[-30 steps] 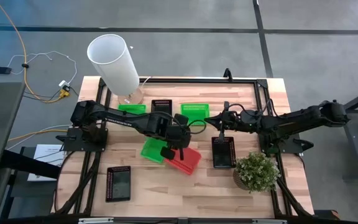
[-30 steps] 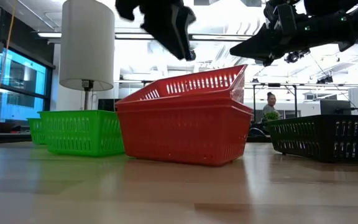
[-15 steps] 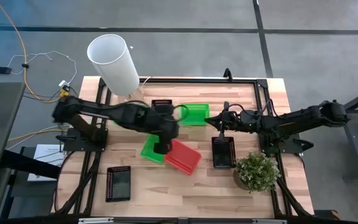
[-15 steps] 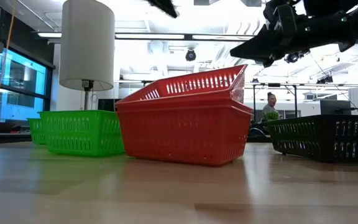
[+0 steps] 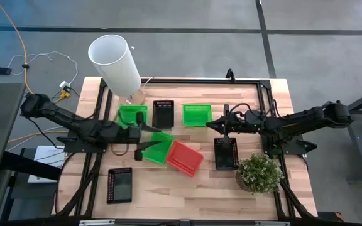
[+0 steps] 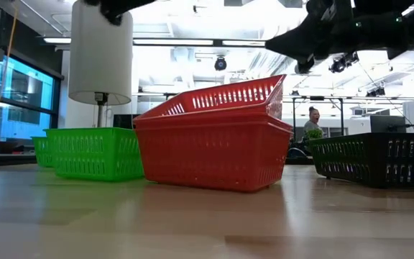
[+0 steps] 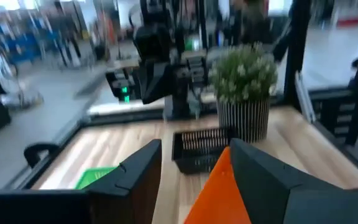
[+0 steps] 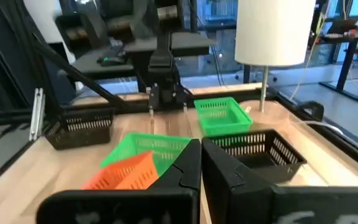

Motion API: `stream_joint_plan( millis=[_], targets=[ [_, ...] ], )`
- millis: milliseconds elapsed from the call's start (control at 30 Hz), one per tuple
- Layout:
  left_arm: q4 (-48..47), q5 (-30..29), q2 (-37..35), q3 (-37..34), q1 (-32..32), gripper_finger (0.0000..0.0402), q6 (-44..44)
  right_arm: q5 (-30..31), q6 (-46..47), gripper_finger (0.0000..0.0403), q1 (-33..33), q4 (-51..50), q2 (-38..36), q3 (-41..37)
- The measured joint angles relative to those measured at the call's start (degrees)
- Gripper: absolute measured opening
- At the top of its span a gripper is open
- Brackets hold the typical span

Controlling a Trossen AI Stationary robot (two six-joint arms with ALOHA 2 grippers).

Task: Stack baskets by color
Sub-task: Stack the orange bin on the orange bin

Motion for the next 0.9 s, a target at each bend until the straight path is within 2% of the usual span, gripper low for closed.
stream_joint_plan(
  millis=[67,167,367,533,667,767,900],
  targets=[
    [8.10,-0.88,-1.06,-4.53,-0.74,0.0179,1.15,0.00,0.00,0.0000,0.00,-0.02,0.05,0.00],
    [12.19,-3.05,-2.69,-8.63,-1.08,0.0179,1.71,0.31,1.02,0.0000,0.00,-0.22,0.48,0.02],
    [11.41,-6.40,-4.02,-9.59,-1.06,0.0179,0.77,0.36,1.43,0.0000,0.00,1.13,0.88,0.02],
    [11.31,-6.41,-4.05,-9.57,-1.06,0.0179,0.79,-5.34,5.30,0.0001,0.48,6.42,0.88,0.18],
    [11.14,-6.41,-4.03,-9.57,-1.06,0.0179,0.80,-6.11,5.43,0.0017,3.41,5.47,0.88,3.96],
    [11.23,-6.41,-4.03,-9.57,-1.06,0.0179,1.95,-1.44,4.16,0.0051,6.68,-4.92,0.88,10.11],
    [11.30,-6.80,-4.00,-9.57,-1.06,0.0179,3.11,10.80,1.69,0.0115,11.55,-23.76,2.17,20.15]
  ],
)
